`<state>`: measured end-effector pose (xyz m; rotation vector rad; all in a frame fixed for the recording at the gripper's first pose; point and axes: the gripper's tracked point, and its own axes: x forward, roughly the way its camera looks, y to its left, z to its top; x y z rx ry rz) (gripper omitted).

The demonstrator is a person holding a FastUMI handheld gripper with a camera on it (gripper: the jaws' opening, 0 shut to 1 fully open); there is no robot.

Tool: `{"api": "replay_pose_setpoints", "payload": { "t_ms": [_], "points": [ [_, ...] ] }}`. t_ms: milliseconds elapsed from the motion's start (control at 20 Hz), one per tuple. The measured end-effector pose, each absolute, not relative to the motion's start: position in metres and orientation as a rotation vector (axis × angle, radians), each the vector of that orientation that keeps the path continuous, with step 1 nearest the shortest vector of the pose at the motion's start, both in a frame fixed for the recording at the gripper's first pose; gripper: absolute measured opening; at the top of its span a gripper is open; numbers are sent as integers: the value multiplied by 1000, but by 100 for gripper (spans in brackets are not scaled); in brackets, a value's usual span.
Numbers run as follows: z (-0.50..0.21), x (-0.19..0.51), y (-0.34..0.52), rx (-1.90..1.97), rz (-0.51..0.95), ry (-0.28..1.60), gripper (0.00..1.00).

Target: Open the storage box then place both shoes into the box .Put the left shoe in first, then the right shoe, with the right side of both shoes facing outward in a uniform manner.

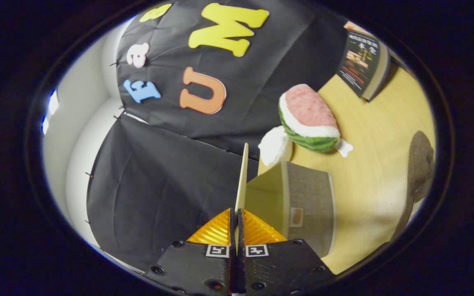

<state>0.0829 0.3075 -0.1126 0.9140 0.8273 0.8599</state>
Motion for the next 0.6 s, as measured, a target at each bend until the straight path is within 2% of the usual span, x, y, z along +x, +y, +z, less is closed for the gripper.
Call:
{"api": "replay_pose_setpoints", "payload": {
  "t_ms": [300,600],
  "points": [
    [-45,67,380,722,974,725,0],
    [-28,48,471,581,1039,685,2]
  ]
}}
